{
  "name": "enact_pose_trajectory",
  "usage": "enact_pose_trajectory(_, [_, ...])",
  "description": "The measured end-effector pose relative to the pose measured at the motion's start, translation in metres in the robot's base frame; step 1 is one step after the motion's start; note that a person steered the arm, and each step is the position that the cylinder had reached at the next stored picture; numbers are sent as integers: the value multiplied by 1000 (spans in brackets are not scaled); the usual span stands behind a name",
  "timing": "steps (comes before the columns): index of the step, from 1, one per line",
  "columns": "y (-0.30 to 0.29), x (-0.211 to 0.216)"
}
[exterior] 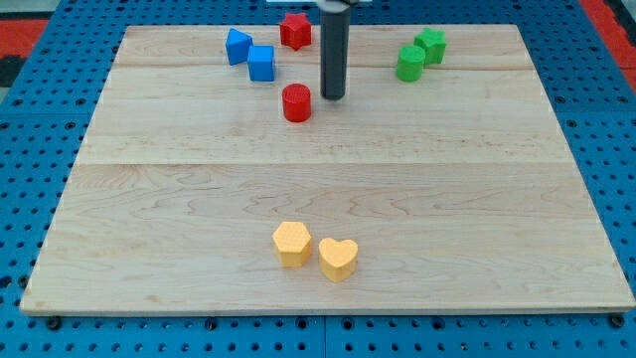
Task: Push the red circle towards the center right
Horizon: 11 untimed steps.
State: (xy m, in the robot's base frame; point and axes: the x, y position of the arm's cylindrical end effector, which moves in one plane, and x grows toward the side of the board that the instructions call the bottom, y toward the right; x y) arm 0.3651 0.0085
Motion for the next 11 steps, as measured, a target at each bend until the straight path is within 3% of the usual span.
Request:
enact_pose_trajectory(1, [-15,55])
enact_pose_trajectory(2, [-96,11])
enact_pose_trajectory(3, [-98,-18])
enact_pose_trajectory(4, [1,-17])
enact_pose_trajectory(5, [5,-21])
enact_pose_trajectory(6, [51,-25])
enact_pose_trajectory(7, [112,37])
enact_pose_trajectory(8, [129,38])
enact_pose_trajectory(9, [49,1])
enact_pose_trajectory(10, [-12,-69])
enact_pose_trajectory(11, [25,-147])
